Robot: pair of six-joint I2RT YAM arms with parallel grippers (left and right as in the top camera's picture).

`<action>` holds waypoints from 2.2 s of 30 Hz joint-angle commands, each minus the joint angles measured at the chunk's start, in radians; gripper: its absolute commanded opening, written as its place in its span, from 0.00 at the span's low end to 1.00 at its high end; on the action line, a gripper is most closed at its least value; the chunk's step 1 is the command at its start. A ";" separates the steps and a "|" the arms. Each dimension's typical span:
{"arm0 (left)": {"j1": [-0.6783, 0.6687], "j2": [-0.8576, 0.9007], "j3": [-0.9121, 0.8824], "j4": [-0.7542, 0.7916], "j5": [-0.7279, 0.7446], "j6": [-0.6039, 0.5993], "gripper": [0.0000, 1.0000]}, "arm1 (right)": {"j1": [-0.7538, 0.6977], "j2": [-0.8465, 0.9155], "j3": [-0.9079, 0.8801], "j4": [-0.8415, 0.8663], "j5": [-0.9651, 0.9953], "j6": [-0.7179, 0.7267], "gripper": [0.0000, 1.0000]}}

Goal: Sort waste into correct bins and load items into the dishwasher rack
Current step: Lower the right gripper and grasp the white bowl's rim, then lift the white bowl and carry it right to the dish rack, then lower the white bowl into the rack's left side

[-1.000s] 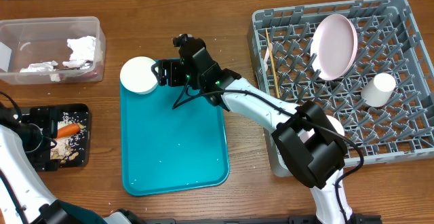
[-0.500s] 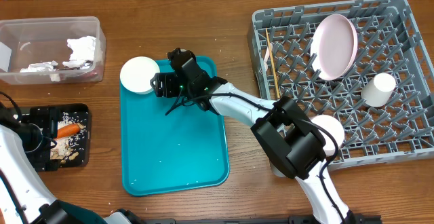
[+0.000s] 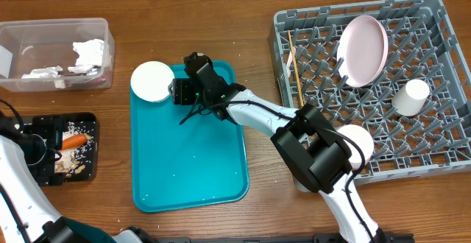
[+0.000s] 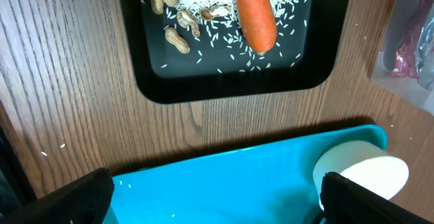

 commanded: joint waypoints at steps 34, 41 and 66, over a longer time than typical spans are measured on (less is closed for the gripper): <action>0.004 0.002 -0.004 -0.002 -0.010 -0.017 1.00 | -0.079 -0.100 0.427 -0.838 0.195 -0.031 0.04; 0.004 0.002 -0.004 -0.002 -0.010 -0.017 1.00 | -0.130 -0.314 0.427 -1.139 0.565 0.005 0.04; 0.004 0.002 -0.004 -0.002 -0.010 -0.017 1.00 | -0.376 -0.523 0.283 -1.616 0.935 0.217 0.04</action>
